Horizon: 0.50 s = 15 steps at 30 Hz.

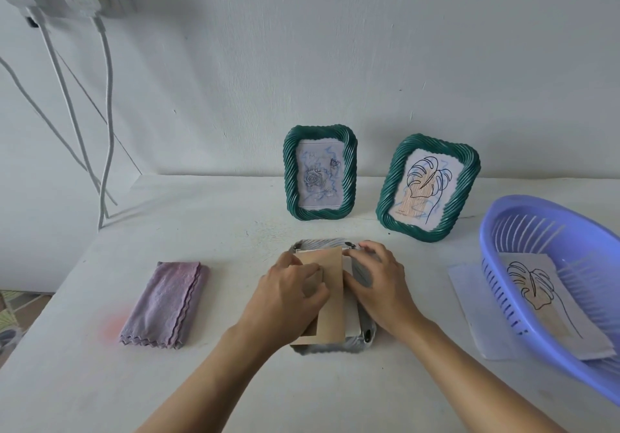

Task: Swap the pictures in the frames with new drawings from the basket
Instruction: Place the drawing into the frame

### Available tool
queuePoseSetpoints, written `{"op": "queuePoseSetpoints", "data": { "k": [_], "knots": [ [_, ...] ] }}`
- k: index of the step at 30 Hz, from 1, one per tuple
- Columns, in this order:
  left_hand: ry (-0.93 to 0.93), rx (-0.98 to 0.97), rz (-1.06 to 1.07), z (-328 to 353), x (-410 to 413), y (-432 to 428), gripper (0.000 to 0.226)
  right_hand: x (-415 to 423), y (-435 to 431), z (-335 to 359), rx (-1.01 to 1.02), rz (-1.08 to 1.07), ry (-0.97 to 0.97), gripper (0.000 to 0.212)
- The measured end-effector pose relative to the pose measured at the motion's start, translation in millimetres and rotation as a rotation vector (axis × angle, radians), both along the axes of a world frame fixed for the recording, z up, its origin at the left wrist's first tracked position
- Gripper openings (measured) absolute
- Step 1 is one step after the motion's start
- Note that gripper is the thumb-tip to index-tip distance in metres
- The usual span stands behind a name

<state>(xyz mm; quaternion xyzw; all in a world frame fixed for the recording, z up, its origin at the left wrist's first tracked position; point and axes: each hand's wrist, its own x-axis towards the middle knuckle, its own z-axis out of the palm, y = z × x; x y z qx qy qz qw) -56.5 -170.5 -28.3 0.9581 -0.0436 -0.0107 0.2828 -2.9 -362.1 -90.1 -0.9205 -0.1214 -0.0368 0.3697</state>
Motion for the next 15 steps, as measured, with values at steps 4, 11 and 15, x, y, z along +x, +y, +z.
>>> {"op": "queuePoseSetpoints", "data": {
  "k": [4, 11, 15],
  "knots": [
    [-0.001, -0.005, 0.011, 1.4, 2.0, -1.8, 0.020, 0.4, -10.7, -4.4, 0.067, 0.027, 0.018, 0.039],
    [-0.022, 0.015, 0.034, -1.5, 7.4, -10.9, 0.020, -1.2, -17.0, -7.1, 0.050, 0.051, 0.023, 0.037],
    [-0.006, 0.073, 0.052, -2.6, 12.4, -19.4, 0.024, 0.8, -17.5, -8.8, 0.076, 0.057, 0.022, 0.032]
  ]
}}
